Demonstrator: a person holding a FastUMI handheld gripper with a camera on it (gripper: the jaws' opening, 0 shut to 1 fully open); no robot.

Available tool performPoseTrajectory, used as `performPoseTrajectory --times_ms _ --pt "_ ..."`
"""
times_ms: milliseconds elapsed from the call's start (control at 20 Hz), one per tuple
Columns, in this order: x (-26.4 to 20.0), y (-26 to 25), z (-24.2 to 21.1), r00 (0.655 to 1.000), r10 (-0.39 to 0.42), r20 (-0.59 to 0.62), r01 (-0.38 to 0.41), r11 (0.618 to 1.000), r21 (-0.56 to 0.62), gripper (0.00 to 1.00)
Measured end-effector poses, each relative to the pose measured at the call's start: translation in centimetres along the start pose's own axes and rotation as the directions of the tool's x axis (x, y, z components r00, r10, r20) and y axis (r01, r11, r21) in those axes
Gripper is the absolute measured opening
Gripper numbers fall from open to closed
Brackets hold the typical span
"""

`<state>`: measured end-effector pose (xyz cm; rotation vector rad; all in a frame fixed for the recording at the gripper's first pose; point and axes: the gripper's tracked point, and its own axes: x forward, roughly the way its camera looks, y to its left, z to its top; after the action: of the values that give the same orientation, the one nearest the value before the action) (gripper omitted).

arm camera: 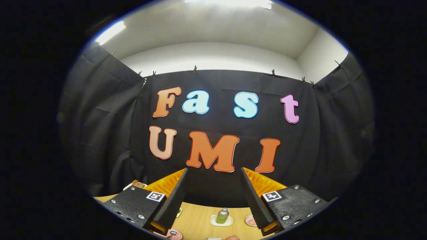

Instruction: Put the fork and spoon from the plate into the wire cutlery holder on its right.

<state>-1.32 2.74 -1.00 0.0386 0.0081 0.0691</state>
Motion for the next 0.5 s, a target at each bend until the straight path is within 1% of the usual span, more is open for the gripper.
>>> performPoseTrajectory --times_ms 150,350,500 --pt "-0.1 0.2 0.4 1.0 -0.014 0.01 0.015 0.999 -0.031 0.9" --pt "0.1 1.5 -0.7 0.999 -0.012 -0.033 0.012 1.0 -0.004 0.9" --pt "0.3 3.5 -2.8 0.996 0.025 -0.088 -0.025 1.0 0.006 0.9"
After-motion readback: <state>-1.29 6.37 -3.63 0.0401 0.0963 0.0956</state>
